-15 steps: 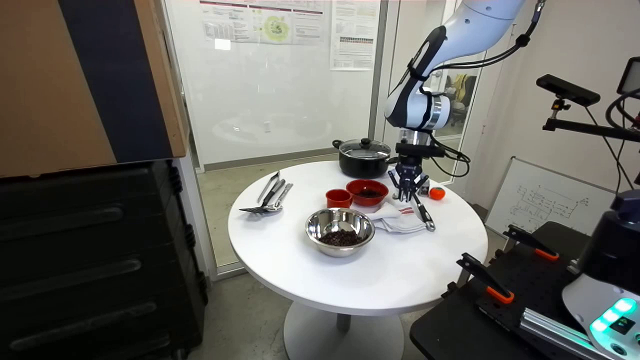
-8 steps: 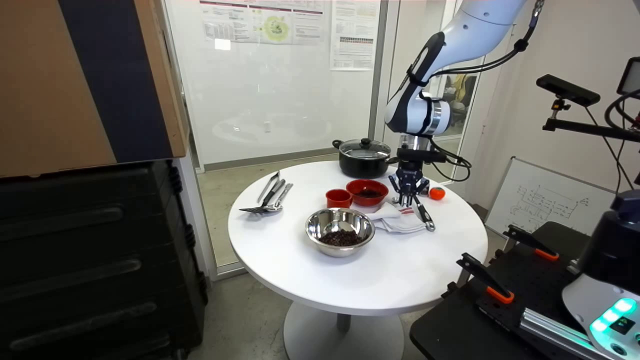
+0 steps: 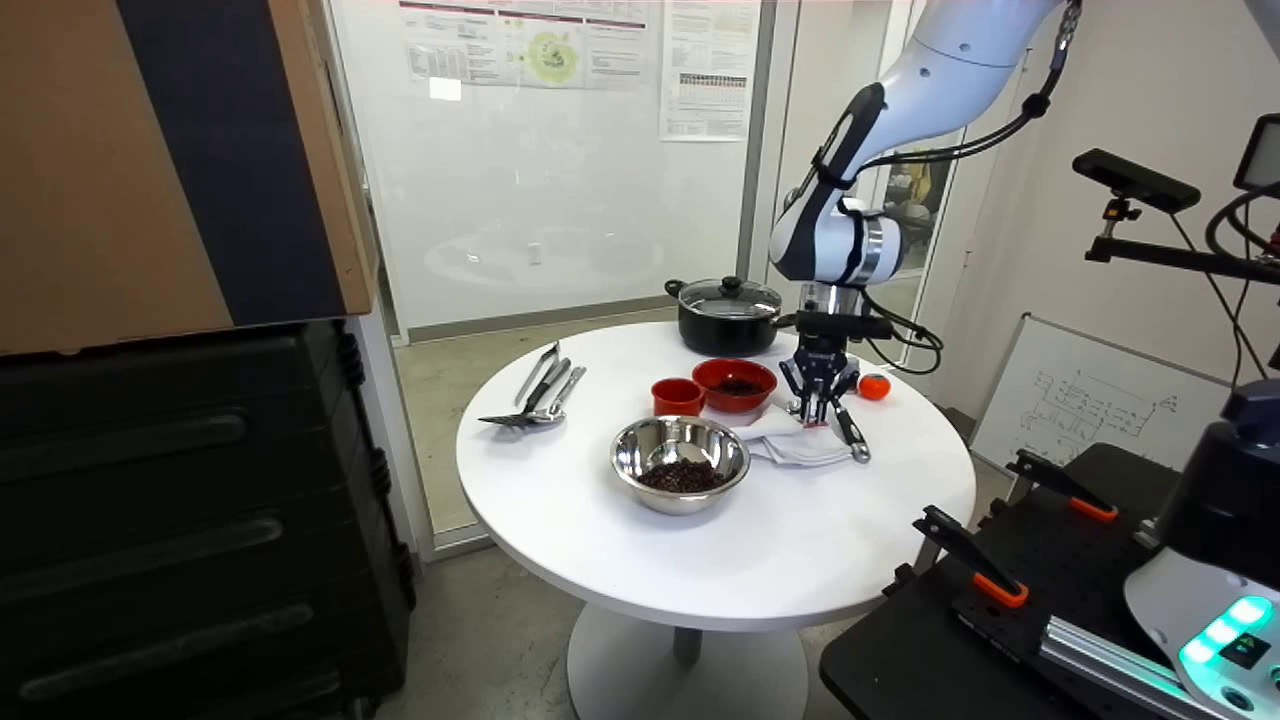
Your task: Use the silver spoon to stir the contents in the red bowl
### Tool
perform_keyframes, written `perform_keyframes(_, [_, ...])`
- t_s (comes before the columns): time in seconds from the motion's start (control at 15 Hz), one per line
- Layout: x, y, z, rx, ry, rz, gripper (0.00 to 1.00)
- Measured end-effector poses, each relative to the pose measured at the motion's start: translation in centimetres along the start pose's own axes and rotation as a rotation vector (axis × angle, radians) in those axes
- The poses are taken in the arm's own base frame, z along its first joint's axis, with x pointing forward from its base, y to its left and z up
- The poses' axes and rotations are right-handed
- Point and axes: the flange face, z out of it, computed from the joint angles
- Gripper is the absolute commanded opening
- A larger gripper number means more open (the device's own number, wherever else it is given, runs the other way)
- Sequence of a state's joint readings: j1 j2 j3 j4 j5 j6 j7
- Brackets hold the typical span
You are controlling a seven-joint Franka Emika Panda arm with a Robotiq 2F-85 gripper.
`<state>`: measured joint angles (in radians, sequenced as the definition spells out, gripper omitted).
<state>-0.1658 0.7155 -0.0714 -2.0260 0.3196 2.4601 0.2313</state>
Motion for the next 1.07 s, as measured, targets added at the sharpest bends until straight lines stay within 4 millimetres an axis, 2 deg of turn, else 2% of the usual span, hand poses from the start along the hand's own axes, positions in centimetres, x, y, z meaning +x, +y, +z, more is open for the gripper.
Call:
perform_keyframes(0.07, [0.0,0.0,0.1,-0.001,-0.002,0.000,0.46])
perform_keyframes(0.2, [-0.1,0.0,0.3,-0.002,-0.005,-0.001,0.49])
perform_keyframes(0.27, [-0.1,0.0,0.3,-0.002,-0.005,-0.001,0.55])
perform_keyframes(0.67, [-0.1,-0.2,0.3,0.000,-0.006,-0.004,0.96])
perform_keyframes(0.73, [-0.1,-0.3,0.3,0.001,-0.005,-0.004,1.00])
perform_keyframes(1.07, [-1.1,-0.8,-0.7,0.010,-0.086,-0.079,1.00])
